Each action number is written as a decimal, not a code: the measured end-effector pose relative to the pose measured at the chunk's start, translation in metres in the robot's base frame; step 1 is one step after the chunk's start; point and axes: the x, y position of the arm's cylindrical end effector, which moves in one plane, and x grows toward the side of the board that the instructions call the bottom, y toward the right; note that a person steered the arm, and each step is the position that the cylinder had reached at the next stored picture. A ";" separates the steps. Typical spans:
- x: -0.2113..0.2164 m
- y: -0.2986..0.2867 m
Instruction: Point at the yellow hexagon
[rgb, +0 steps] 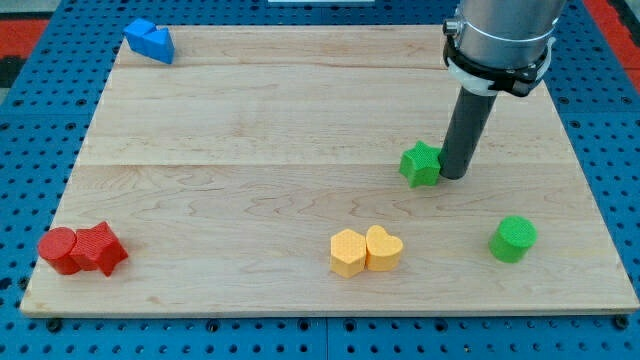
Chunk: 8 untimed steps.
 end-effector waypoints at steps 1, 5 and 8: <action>0.000 0.038; -0.130 0.098; -0.145 -0.187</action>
